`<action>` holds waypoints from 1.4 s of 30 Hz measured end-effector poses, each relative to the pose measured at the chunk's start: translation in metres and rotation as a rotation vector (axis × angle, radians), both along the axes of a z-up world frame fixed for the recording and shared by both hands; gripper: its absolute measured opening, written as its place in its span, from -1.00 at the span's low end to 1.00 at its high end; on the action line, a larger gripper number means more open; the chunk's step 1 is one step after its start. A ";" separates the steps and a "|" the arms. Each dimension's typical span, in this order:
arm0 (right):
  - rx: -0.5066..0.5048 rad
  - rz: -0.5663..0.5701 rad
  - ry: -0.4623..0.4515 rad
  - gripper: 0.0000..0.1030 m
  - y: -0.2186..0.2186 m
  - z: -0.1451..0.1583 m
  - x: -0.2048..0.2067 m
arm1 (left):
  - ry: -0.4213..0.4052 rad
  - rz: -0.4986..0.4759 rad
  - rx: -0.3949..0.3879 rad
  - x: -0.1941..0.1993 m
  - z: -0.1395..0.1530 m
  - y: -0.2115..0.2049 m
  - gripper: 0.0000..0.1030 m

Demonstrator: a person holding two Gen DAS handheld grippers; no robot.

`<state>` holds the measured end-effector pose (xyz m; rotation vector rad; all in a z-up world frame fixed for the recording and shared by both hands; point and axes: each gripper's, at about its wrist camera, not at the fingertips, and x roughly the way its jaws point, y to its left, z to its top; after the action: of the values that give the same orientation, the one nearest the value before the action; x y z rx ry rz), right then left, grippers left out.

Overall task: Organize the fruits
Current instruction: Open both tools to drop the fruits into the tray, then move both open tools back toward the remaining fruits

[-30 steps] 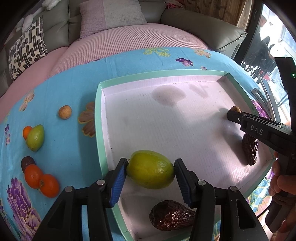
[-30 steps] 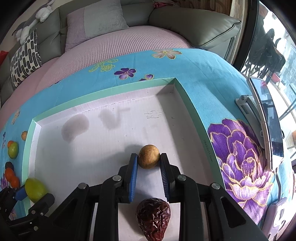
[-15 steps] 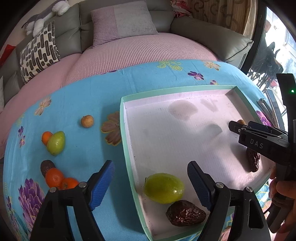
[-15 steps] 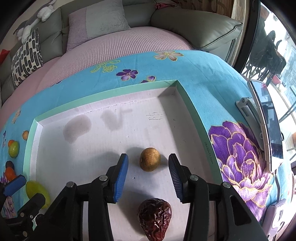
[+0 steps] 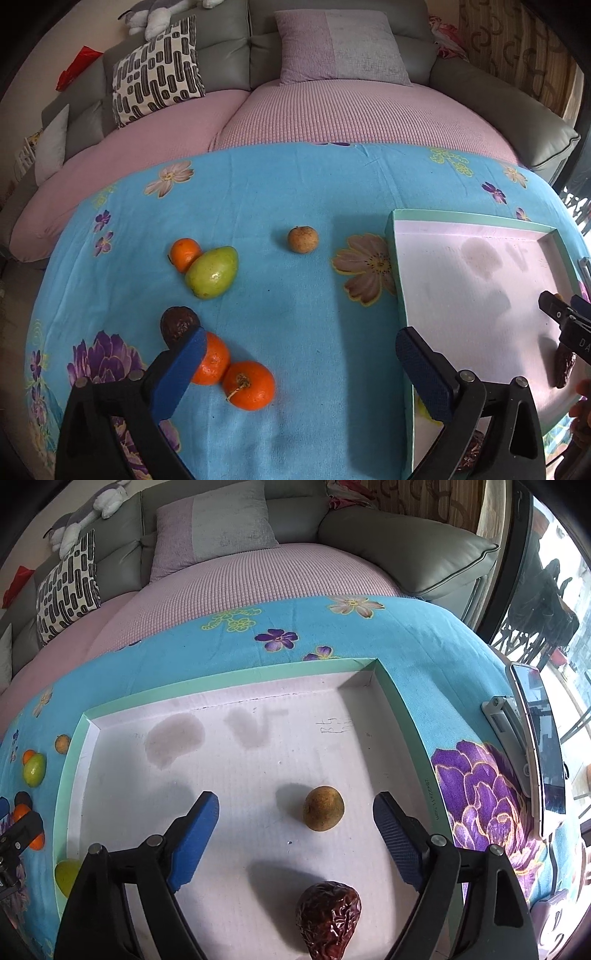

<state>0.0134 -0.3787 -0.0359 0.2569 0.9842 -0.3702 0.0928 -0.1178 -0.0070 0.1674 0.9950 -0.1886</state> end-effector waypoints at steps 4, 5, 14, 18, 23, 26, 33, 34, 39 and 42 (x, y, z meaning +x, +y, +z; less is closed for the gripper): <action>-0.013 0.002 -0.011 0.70 0.003 0.001 -0.001 | -0.002 0.045 -0.015 0.008 0.001 0.017 1.00; -0.012 -0.001 -0.019 0.71 0.002 0.002 -0.001 | -0.002 0.051 -0.020 0.009 0.002 0.021 1.00; -0.032 -0.013 -0.072 0.85 0.008 0.010 -0.003 | -0.021 0.088 -0.006 0.009 0.012 0.052 1.00; -0.042 0.020 -0.066 0.85 0.018 0.013 0.001 | -0.030 0.084 -0.004 0.008 0.016 0.066 1.00; -0.050 0.059 -0.090 0.85 0.036 0.022 0.003 | -0.062 0.092 0.024 0.005 0.024 0.084 1.00; -0.047 0.073 -0.105 0.85 0.047 0.027 0.005 | -0.074 0.107 0.036 0.003 0.027 0.096 1.00; -0.060 0.129 -0.136 0.85 0.079 0.036 0.010 | -0.090 0.199 0.017 0.001 0.033 0.136 1.00; -0.058 0.147 -0.144 0.85 0.084 0.038 0.011 | -0.092 0.213 0.010 0.001 0.034 0.141 1.00; -0.029 0.245 -0.170 0.85 0.116 0.041 0.021 | -0.095 0.273 -0.018 0.002 0.036 0.168 1.00; -0.037 0.294 -0.170 0.85 0.139 0.042 0.028 | -0.082 0.307 -0.049 0.003 0.035 0.181 1.00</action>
<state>0.0413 -0.2399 0.0056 0.1048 0.8316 -0.0956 0.0960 0.0633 0.0278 -0.0232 0.9213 0.0745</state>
